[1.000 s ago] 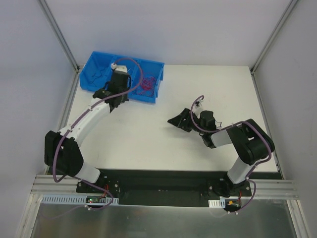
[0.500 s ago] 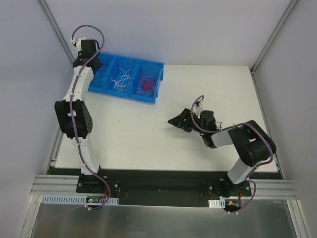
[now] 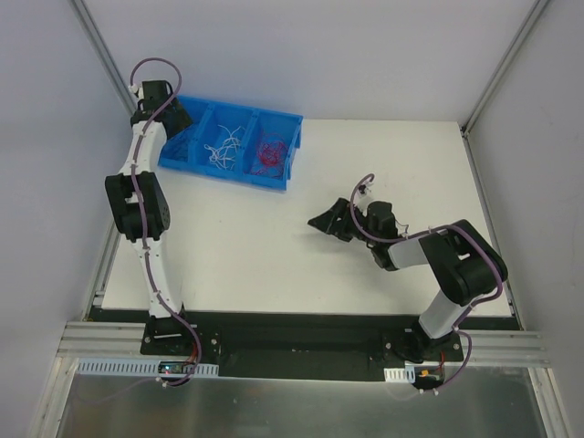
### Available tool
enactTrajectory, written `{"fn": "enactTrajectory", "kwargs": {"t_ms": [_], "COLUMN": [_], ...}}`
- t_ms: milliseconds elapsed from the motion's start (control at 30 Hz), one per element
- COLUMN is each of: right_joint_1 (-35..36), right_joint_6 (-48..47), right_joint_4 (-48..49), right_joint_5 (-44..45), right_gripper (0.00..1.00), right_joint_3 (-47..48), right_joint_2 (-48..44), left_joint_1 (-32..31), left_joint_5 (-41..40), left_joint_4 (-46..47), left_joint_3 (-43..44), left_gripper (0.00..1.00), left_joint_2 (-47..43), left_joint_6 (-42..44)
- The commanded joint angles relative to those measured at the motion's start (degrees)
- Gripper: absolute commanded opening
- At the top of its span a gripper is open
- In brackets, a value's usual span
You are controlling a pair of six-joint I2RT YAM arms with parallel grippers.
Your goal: Untangle the cables
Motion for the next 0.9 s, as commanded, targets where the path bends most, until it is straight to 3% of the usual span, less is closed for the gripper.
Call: {"fn": "enactTrajectory", "kwargs": {"t_ms": [0,233,500,633,733,867], "right_joint_1": [1.4,6.2,8.5,7.7,1.8,-15.6], "right_joint_6": [-3.4,-10.5,-10.5,-9.0,-9.4,-13.0], "right_joint_4": [-2.5,-13.5,-19.5,-38.4,-57.1,-71.0], "right_joint_5": [1.8,11.3,24.4,37.9,44.1,35.0], "right_gripper": [0.87,0.88,0.88,0.89,0.91,0.93], "right_joint_3": [1.8,3.0,-1.4,-1.9,-0.4,0.9], "right_joint_2": [-1.5,-6.5,-15.1,-27.7,-36.9,-42.4], "left_joint_1": [-0.5,-3.5,-19.7,-25.9,-29.9,-32.6], "left_joint_5": [6.0,17.8,22.0,26.1,29.1,37.5], "left_joint_4": [0.7,9.4,19.7,19.8,19.8,20.3], "left_joint_3": [-7.8,-32.3,-55.8,-58.8,-57.6,-56.1], "left_gripper": [0.74,0.77,0.77,0.76,0.76,0.75], "left_joint_2": [-13.0,-35.8,-53.0,-55.1,-56.6,-55.6], "left_joint_6": [-1.9,-10.0,-4.8,1.2,1.8,1.0]}}
